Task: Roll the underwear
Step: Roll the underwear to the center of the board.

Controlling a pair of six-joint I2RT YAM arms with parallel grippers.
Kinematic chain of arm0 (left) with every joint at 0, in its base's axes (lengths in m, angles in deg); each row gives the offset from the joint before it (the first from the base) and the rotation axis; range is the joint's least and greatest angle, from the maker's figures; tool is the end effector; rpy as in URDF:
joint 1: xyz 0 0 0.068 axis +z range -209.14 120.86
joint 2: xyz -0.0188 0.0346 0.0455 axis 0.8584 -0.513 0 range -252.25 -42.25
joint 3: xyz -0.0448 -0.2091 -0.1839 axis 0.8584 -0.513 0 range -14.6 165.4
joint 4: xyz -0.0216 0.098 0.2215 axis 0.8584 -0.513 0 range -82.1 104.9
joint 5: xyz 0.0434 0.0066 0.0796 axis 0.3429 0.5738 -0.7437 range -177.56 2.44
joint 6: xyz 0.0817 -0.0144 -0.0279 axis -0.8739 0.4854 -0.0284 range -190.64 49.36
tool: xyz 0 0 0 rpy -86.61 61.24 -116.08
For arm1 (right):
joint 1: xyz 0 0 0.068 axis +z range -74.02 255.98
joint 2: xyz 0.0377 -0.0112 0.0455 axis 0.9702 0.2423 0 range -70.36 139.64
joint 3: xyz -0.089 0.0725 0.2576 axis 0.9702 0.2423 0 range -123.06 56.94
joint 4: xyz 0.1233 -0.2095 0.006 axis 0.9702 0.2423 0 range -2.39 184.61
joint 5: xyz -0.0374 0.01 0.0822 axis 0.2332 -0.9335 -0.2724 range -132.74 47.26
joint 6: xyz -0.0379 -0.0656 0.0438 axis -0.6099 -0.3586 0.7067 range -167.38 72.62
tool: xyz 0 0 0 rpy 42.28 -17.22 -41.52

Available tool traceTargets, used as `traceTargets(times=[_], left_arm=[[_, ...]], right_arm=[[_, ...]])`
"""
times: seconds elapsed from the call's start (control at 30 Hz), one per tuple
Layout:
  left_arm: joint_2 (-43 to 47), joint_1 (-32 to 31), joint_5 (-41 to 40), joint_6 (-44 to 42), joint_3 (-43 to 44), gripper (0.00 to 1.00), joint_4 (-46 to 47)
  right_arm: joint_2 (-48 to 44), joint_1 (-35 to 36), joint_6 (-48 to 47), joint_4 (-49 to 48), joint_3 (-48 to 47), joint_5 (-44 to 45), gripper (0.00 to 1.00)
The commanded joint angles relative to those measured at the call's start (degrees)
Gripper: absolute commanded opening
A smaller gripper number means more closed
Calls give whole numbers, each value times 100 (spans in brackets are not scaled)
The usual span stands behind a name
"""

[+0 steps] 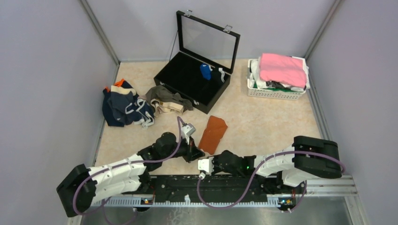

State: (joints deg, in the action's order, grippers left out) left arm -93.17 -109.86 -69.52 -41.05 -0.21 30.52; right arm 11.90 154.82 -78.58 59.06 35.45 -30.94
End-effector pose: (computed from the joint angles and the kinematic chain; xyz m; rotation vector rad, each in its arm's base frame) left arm 0.1096 -0.1719 0.1871 0.6144 2.0343 -1.1943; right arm 0.0682 0.2642 0.1372 -1.6745 1.3196 0.2733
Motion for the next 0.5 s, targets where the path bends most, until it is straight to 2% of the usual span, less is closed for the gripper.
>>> traceTargets(times=[0.0, 0.23, 0.47], left_arm=[[-294, 1, 556, -190, -146, 0, 450], [-906, 1, 270, -234, 10, 0, 633], [-1213, 1, -676, -106, 164, 0, 383]], right_arm=[[-85, 82, 255, -475, -13, -264, 0], [-144, 83, 333, -454, 33, -293, 0], [-230, 86, 377, -423, 105, -308, 0]])
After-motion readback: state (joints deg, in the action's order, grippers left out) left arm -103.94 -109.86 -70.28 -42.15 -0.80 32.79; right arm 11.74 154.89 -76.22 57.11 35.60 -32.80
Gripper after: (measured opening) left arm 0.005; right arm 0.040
